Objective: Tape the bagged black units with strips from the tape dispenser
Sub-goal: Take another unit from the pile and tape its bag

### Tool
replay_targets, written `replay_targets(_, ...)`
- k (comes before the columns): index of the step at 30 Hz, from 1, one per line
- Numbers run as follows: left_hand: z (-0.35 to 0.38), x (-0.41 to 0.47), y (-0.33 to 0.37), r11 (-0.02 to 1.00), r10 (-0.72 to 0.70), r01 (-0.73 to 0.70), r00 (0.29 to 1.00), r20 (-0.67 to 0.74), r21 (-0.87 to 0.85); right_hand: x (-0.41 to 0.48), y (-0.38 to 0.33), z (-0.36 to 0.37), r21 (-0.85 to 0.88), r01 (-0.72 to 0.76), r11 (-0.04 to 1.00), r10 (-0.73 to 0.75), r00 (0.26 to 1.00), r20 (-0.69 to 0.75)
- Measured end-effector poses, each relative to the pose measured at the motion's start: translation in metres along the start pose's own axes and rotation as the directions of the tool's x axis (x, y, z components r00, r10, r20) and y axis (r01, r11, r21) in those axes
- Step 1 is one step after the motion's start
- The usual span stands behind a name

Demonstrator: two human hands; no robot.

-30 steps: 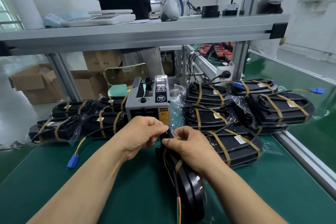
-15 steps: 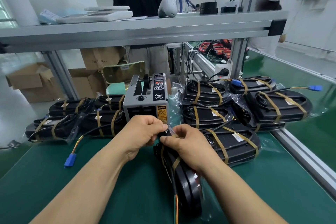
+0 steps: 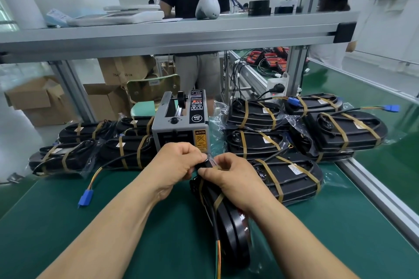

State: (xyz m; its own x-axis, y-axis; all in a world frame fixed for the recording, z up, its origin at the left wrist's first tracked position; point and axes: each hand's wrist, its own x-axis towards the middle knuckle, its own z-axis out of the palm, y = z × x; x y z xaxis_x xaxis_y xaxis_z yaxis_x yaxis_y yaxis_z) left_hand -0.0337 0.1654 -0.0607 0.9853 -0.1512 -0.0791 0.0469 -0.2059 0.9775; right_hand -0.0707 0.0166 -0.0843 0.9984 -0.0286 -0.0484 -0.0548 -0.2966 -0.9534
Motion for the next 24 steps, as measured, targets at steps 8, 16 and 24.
replay_targets(8, -0.002, 0.004, -0.007, 0.996, 0.053, -0.05, 0.998, -0.035, 0.075, 0.0, 0.0, -0.001, 0.005, -0.005, 1.0, 0.005, 1.0, 0.011)
replay_targets(16, 0.01, 0.004, -0.016, 1.0, 0.0, -0.001, 0.99, -0.138, -0.007, 0.003, 0.003, 0.0, -0.017, 0.012, 1.0, -0.012, 1.0, 0.005)
replay_targets(24, 0.003, -0.007, -0.014, 0.977, -0.166, 0.161, 0.986, -0.025, -0.137, 0.0, 0.0, 0.0, -0.016, 0.017, 1.0, -0.017, 1.0, 0.019)
